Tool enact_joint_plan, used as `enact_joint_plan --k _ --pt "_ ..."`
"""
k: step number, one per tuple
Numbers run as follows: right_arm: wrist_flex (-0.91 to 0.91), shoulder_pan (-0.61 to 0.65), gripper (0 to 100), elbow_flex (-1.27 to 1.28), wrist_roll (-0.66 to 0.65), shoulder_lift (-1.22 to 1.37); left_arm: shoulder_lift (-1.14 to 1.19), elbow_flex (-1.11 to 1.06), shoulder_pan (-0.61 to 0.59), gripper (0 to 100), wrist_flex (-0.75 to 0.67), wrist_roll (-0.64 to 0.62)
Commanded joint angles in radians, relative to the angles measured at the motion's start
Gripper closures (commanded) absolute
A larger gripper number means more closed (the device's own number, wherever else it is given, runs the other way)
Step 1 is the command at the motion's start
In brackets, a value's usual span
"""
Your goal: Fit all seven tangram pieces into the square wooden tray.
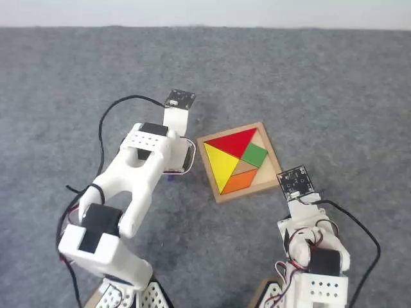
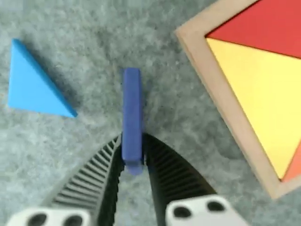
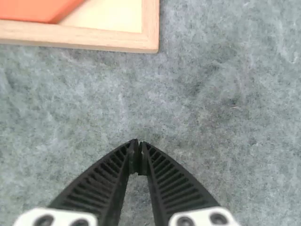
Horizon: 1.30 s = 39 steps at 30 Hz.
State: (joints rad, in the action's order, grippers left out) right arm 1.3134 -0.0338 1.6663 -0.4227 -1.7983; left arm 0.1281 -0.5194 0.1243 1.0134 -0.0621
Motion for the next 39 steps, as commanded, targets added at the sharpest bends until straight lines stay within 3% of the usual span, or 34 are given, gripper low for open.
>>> enact_joint_plan --k 1,7,13,20,26,39 --pt "0.002 0.004 99.1 0.017 -0.008 -0.015 -0.081 0.007 0.009 99 -0.021 0.037" --pt "0.002 0.004 99.1 0.017 -0.008 -0.015 -0.207 -0.044 0.025 99 -0.043 0.041" --pt "0.002 0.004 99.1 0.017 -0.008 -0.015 -0.399 -0.197 0.109 99 -0.117 0.066" --pt "0.002 0.004 99.1 0.017 -0.008 -0.015 -0.479 -0.22 0.199 99 -0.13 0.057" --pt "0.002 0.004 99.1 0.017 -0.008 -0.015 -0.428 -0.154 0.373 99 -0.181 0.021" --pt "0.002 0.004 99.1 0.017 -0.008 -0.015 0.034 0.219 0.388 99 -0.176 -0.034"
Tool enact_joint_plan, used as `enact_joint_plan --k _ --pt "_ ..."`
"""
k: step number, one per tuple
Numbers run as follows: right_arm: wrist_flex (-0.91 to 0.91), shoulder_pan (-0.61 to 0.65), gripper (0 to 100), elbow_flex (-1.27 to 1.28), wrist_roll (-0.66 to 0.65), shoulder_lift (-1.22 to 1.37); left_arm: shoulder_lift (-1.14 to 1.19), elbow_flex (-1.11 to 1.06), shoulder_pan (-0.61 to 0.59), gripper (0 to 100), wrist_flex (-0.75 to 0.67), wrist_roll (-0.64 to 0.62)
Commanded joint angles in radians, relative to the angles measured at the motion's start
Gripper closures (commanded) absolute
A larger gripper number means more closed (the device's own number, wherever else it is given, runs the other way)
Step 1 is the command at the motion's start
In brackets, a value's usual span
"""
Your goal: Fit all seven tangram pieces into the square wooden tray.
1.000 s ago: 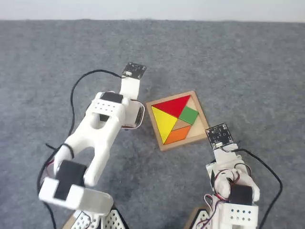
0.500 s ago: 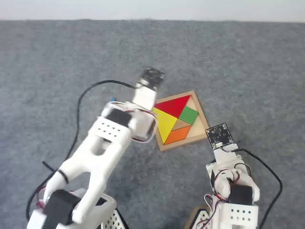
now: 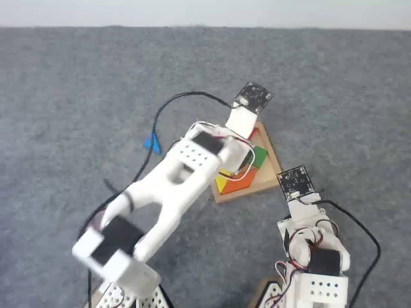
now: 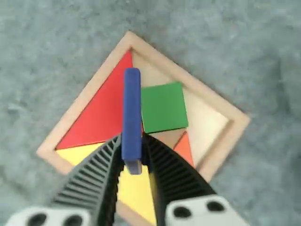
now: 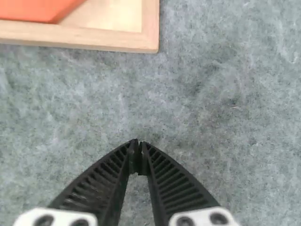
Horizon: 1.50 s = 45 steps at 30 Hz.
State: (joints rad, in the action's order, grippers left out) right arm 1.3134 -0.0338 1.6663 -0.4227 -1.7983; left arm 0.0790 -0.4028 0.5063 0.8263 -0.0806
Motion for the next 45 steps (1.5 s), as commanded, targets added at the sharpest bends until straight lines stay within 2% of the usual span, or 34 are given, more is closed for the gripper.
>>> enact_joint_plan --k 1,8,33,39,45 --pt "0.002 0.004 99.1 0.017 -0.008 -0.015 0.086 0.104 0.011 99 0.011 -0.015" --pt "0.002 0.004 99.1 0.017 -0.008 -0.015 0.094 0.09 0.103 99 0.005 0.002" --pt "0.002 0.004 99.1 0.017 -0.008 -0.015 0.106 0.002 0.092 98 -0.046 -0.015" --pt "0.002 0.004 99.1 0.017 -0.008 -0.015 0.135 0.007 0.092 86 -0.046 -0.02" --pt "0.002 0.004 99.1 0.017 -0.008 -0.015 0.132 0.035 0.092 85 -0.046 -0.021"
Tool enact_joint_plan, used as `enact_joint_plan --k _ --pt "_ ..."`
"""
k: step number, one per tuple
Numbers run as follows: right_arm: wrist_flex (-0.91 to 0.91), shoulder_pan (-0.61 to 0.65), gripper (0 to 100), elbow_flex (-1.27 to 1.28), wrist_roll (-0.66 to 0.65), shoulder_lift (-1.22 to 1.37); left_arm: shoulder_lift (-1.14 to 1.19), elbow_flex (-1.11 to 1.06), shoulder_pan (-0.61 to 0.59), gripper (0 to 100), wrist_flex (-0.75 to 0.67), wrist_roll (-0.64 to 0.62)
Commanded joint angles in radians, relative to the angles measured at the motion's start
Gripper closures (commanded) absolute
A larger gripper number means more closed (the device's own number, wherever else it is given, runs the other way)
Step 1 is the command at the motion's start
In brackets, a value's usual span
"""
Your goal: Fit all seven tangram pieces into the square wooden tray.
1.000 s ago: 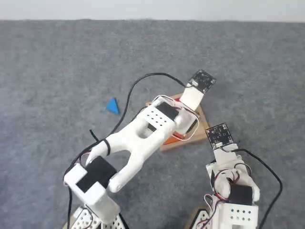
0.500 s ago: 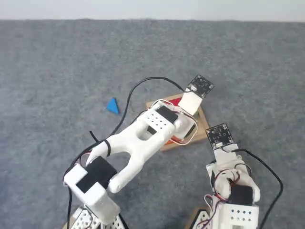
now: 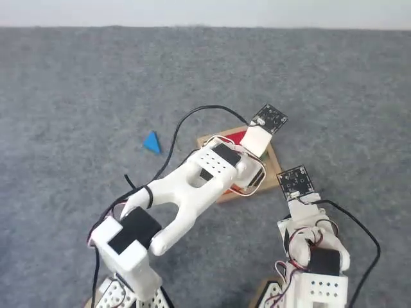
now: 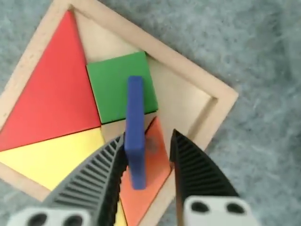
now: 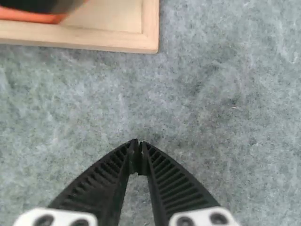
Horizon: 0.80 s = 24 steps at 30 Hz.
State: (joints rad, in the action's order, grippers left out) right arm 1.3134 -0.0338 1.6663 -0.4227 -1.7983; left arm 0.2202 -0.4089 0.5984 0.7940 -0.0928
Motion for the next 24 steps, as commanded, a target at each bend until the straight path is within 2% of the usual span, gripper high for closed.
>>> enact_joint_plan --k 1,14,24 --pt "0.002 0.004 99.1 0.017 -0.008 -0.015 -0.009 0.051 0.0 85 -0.014 -0.011" --pt "0.002 0.004 99.1 0.017 -0.008 -0.015 -0.003 0.09 0.072 85 -0.02 -0.043" --pt "0.002 0.002 99.1 0.017 -0.008 -0.015 -0.04 0.099 0.029 85 -0.012 -0.038"
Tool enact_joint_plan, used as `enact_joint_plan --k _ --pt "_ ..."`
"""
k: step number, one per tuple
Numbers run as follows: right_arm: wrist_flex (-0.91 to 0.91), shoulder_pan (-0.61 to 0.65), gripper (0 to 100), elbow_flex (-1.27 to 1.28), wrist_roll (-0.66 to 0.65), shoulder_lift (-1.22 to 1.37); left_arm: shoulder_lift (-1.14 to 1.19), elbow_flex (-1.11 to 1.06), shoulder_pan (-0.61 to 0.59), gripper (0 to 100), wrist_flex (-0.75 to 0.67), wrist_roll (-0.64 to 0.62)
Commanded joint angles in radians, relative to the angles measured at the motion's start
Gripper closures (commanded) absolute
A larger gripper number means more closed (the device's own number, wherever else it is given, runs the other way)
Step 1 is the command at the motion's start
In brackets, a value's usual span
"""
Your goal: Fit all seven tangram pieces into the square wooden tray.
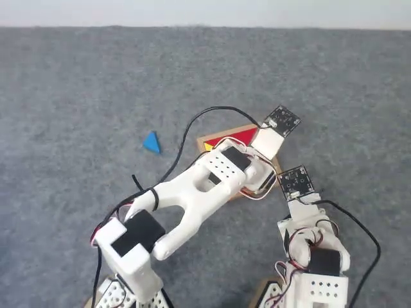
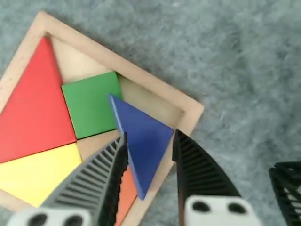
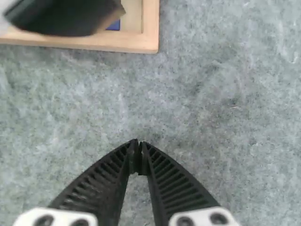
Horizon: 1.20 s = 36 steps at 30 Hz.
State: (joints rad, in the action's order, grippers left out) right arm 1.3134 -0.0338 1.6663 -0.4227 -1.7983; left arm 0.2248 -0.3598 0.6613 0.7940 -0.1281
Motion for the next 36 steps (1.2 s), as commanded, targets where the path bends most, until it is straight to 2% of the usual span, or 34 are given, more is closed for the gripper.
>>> enact_joint_plan --k 1,7,12,17,26,36 --pt "0.002 0.002 99.1 0.017 -0.008 -0.015 -0.069 0.044 -0.044 85 -0.012 -0.003" --pt "0.002 0.004 99.1 0.017 -0.008 -0.015 -0.295 -0.11 -0.092 85 -0.046 0.038" --pt "0.002 0.004 99.1 0.017 -0.008 -0.015 -0.427 -0.369 -0.091 85 -0.233 0.106" --pt "0.002 0.004 99.1 0.017 -0.008 -0.015 -0.367 -0.499 -0.092 85 -0.388 0.107" --pt "0.002 0.004 99.1 0.017 -0.008 -0.015 -0.189 -0.323 -0.094 85 -0.265 0.109" --pt "0.002 0.004 99.1 0.017 -0.008 -0.015 -0.209 -0.317 -0.103 85 -0.265 0.11"
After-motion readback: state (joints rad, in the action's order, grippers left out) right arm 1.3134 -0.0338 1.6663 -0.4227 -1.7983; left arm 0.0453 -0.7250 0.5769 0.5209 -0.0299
